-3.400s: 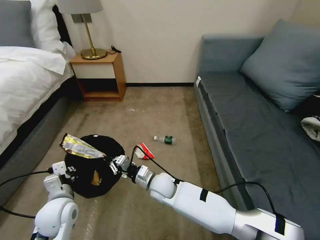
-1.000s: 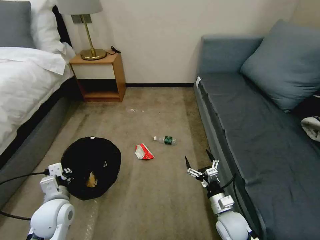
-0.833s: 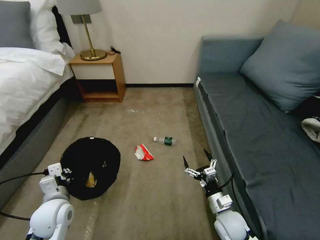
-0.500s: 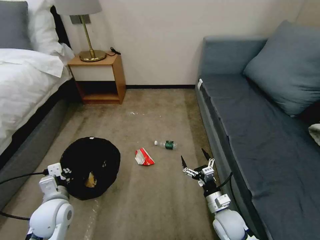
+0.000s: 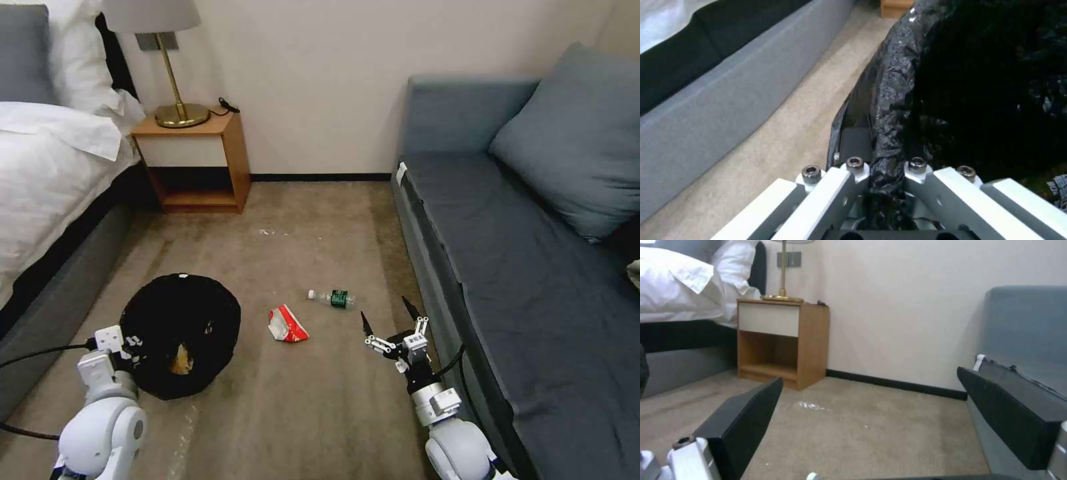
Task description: Pick up the trash bin, then pick up the garbage on the floor and place it into the trash bin.
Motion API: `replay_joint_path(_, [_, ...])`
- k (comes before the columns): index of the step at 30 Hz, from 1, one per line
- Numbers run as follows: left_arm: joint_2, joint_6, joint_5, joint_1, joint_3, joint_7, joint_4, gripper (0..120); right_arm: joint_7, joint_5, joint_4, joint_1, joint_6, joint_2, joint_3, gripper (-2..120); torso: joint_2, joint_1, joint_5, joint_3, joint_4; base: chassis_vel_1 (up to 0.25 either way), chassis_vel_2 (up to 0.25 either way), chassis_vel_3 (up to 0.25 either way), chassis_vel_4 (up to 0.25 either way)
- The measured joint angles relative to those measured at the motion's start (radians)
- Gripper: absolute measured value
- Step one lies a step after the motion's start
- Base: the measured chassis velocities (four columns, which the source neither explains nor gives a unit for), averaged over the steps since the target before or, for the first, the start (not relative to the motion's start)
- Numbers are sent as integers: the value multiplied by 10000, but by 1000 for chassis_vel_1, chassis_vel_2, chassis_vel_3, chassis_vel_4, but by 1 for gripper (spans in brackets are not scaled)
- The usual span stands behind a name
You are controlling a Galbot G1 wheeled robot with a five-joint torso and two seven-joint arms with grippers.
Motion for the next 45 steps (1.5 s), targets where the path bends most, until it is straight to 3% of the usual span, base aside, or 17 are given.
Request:
replay_joint_path(31, [-1,-24,-56,-64,-4,2,64,3,-79,-23,-152,119,13,42,-70,100,0,0,0,0,0,-73,67,75,-72])
replay_joint_path(45, [-50,-39,-38,-48,-6,2,125,3,-177,-22,-523,822,-225,-241,-587,100,0,-1,0,0,0,-63,66,64,-64])
